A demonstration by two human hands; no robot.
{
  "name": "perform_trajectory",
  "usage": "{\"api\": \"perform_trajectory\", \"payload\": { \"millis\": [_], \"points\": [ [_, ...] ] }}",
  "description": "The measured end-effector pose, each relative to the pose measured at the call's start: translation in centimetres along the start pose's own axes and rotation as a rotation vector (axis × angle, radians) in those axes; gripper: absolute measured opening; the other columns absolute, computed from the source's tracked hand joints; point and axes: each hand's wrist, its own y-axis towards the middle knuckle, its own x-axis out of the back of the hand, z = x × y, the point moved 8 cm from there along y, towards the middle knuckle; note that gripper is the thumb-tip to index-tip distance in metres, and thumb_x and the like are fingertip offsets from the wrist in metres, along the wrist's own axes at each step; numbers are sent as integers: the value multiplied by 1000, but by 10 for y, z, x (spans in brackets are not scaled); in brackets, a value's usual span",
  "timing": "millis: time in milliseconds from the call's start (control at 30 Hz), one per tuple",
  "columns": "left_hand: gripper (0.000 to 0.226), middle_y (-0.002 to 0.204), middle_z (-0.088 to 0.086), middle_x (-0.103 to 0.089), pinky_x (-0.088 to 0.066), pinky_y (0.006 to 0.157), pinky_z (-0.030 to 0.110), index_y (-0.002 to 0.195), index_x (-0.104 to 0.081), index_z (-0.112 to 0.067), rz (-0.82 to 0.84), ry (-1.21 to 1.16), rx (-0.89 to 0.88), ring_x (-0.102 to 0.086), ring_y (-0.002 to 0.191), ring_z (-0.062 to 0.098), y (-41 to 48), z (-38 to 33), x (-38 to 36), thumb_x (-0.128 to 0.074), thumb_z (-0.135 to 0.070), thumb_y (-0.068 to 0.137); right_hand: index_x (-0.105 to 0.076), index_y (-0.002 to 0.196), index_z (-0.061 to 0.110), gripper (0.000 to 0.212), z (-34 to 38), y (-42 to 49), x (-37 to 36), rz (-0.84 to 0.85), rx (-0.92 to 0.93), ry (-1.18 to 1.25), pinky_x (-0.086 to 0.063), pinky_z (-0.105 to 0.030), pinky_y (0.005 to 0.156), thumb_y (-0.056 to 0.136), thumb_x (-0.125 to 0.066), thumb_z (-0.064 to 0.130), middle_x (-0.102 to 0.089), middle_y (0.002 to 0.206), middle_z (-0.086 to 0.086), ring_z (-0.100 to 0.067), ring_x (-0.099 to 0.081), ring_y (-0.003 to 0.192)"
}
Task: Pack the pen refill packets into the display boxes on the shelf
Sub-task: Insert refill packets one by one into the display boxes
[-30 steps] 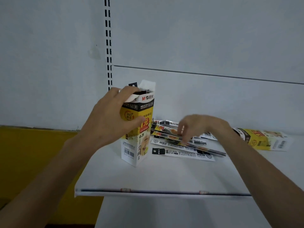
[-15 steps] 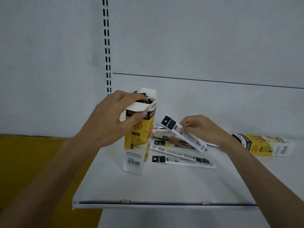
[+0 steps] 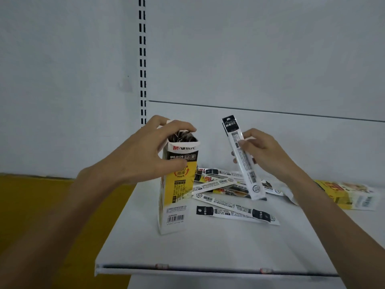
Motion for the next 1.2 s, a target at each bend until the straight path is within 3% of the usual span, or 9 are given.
{"api": "perform_trajectory", "payload": {
  "millis": [100,200,367,567,767,900,1033,1100,1200],
  "points": [
    [46,98,-9,-43,-33,57,7,104,-38,-65,54,11,-18,-42,74,-11,0,-7,3,-65,-46,72,-60,97,18,10,30,2,4,-41,52,106,-53,-28,59,93,-52,14,-74,84,-4,-23,-72,70],
    [40,89,-9,-42,-32,58,11,99,-46,-62,41,-14,-9,-45,81,-1,-2,-12,5,-68,-42,73,-63,96,20,14,60,6,8,-71,107,193,-58,-42,73,92,-54,10,-74,81,1,-17,-71,77],
    [25,88,-6,-48,-36,59,18,81,-51,-49,-159,54,11,-49,85,9,-10,-14,11,-68,-49,63,-64,97,10,12,104,7,18,-204,205,343,-57,-28,62,90,-56,5,-70,79,1,-10,-68,71],
    [29,80,-12,-41,-31,58,17,78,-53,-37,-186,141,-21,-47,76,6,-16,-19,11,-58,-59,59,-57,92,3,5,135,2,33,-475,295,561,-55,-28,58,89,-57,6,-64,61,5,-8,-66,62],
    [30,81,-12,-42,-34,58,16,82,-49,-40,-179,134,0,-47,78,8,-18,-17,8,-53,-60,61,-53,87,17,9,161,-19,1,-549,486,170,-57,-34,64,86,-60,11,-67,78,5,-9,-67,71],
    [36,78,-8,-44,-33,57,18,82,-51,-29,-206,174,-23,-46,74,8,-18,-20,7,-53,-59,62,-52,95,6,13,165,-35,-32,-460,653,-95,-49,-20,62,86,-60,11,-62,75,1,-10,-59,74],
    [33,83,-4,-52,-38,61,19,85,-51,-29,-224,141,-43,-49,76,10,-18,-17,7,-54,-56,65,-48,91,15,20,137,-22,-60,-197,395,-315,-51,-31,62,80,-63,19,-66,81,-3,-16,-61,70],
    [35,89,-7,-56,-40,68,18,93,-49,-32,-222,83,-24,-52,83,9,-17,-13,6,-54,-54,66,-56,96,17,23,123,-15,-60,-94,285,-271,-50,-20,64,77,-68,24,-65,86,5,-9,-61,74],
    [43,87,-24,-53,-40,66,11,105,-38,-41,-193,15,-6,-53,80,-1,-17,-14,2,-57,-50,68,-61,93,20,19,128,-10,-37,-178,290,7,-41,-9,58,78,-71,25,-63,79,12,-2,-57,69]
  ]
}}
